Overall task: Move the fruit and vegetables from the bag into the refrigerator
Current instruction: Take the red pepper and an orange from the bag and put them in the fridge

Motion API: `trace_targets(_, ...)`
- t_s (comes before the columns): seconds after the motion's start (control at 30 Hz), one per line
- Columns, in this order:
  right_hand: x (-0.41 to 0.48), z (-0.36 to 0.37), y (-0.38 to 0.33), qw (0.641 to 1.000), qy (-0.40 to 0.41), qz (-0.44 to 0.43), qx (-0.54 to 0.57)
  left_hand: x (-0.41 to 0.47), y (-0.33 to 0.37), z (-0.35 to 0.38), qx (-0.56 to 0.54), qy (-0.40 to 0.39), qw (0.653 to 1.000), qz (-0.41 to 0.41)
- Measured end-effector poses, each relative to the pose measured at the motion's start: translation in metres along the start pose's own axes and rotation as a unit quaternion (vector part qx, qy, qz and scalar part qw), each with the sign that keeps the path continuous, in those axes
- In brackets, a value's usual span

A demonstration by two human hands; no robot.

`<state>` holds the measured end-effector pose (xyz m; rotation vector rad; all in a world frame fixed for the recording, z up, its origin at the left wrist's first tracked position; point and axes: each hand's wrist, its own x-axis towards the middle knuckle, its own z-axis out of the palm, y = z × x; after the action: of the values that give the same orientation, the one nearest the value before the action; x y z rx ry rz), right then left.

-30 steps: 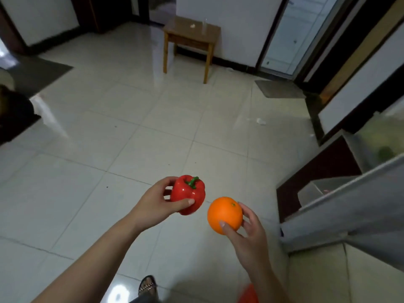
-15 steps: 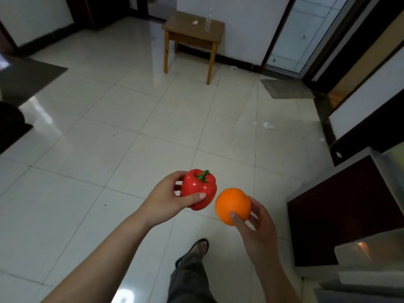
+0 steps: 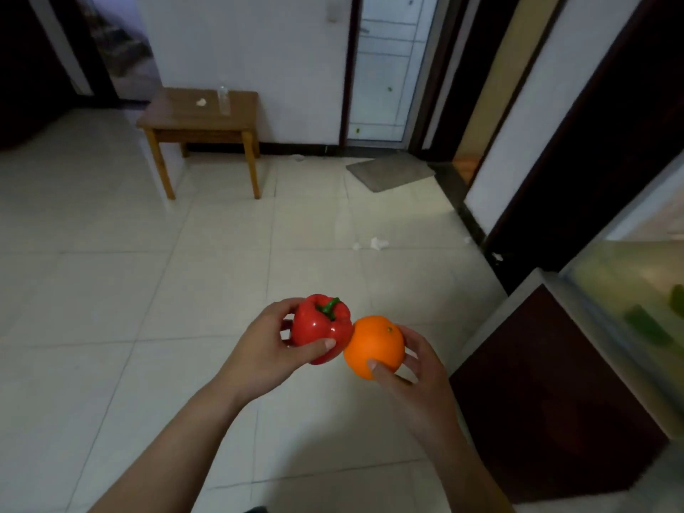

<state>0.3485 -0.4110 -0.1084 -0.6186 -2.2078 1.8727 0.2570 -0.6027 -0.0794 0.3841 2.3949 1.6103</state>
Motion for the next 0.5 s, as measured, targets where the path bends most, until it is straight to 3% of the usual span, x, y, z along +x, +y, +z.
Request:
trace_targets(0.23,0.077,-0.070,0.003,0.990,0.142,0.007,-0.008,0.137,0.056,0.085,0.051,-0.146,0.983,0.103)
trace_targets(0.5,0.156,-0.165,-0.006,0.948,0.317,0.020,0.003,0.270,0.103,0.205,0.013,-0.300,0.943,0.142)
